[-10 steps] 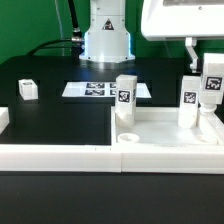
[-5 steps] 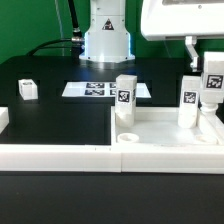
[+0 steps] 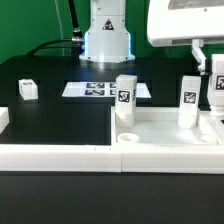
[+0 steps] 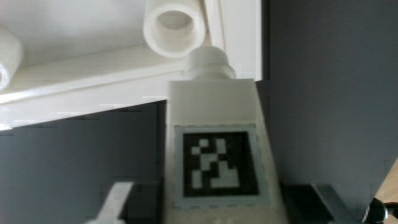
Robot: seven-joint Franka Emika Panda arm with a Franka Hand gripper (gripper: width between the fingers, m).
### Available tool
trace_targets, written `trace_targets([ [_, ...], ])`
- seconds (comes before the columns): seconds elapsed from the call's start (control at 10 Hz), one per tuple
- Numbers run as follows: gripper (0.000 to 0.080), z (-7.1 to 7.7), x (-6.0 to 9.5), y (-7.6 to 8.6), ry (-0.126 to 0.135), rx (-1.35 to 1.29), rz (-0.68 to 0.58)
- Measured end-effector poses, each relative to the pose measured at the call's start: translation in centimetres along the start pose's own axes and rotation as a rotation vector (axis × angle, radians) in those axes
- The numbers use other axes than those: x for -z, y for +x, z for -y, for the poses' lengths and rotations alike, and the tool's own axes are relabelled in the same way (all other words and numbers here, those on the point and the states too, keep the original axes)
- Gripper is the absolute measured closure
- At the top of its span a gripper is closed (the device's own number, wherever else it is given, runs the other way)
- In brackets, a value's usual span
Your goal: Assemble square table
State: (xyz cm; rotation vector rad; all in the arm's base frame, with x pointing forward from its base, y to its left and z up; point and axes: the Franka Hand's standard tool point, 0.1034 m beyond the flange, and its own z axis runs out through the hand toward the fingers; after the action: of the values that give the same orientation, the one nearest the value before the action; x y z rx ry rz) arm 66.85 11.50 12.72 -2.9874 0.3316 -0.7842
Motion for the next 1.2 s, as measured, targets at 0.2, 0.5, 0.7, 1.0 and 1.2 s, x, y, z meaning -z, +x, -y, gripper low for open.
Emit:
trace_targets([
  [0.2, 0.0509, -0.5, -0.7, -0.5, -0.009, 0.004, 0.01],
  [0.5, 0.0509, -1.1, -1.4, -0.9, -0.021, 0.007, 0.018],
  [0.7, 0.0509, -1.4, -2.2, -1.5, -0.029, 0.011, 0.027],
  [1.0, 0.0509, -1.3, -2.9, -1.3, -0.03, 0.016, 0.017],
  [1.2, 0.0509, -1.2, -3.1, -1.6, -0.031, 0.019, 0.02],
])
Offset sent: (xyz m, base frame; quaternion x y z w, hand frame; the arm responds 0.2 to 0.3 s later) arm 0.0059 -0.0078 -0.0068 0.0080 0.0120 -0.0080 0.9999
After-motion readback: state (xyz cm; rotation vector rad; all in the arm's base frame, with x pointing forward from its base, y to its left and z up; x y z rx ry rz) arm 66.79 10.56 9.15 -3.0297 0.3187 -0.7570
